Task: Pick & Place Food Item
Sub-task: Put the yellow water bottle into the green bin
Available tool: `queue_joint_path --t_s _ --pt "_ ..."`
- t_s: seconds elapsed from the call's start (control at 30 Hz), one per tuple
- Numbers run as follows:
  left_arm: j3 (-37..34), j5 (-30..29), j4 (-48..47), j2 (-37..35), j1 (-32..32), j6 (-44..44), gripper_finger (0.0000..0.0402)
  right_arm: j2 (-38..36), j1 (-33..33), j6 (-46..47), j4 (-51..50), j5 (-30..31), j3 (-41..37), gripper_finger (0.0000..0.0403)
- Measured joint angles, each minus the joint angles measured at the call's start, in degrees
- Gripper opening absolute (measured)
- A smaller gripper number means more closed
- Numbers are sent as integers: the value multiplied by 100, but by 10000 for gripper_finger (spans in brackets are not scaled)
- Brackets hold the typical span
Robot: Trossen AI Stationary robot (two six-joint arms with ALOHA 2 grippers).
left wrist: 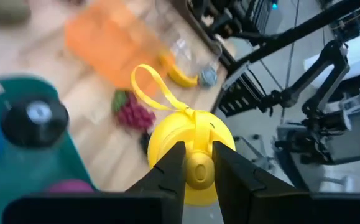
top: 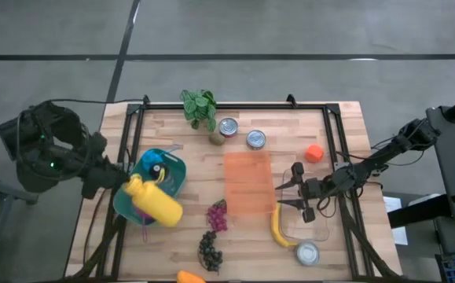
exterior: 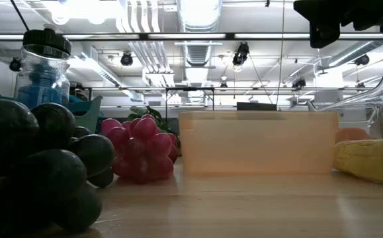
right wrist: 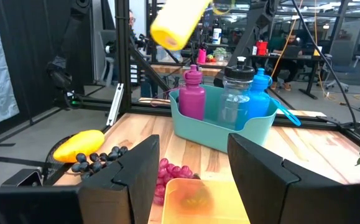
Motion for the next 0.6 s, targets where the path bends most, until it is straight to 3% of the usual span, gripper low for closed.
queue_joint_path --t_s 0.2,0.33,0.6 --pt "9 -63 1 -165 545 1224 67 0 0 0 0 0 0 189" --pt "7 -437 3 -246 755 1906 67 0 0 0 0 -1 0 189" --pt "6 -538 1 -414 1008 2346 67 0 0 0 0 -1 0 189"
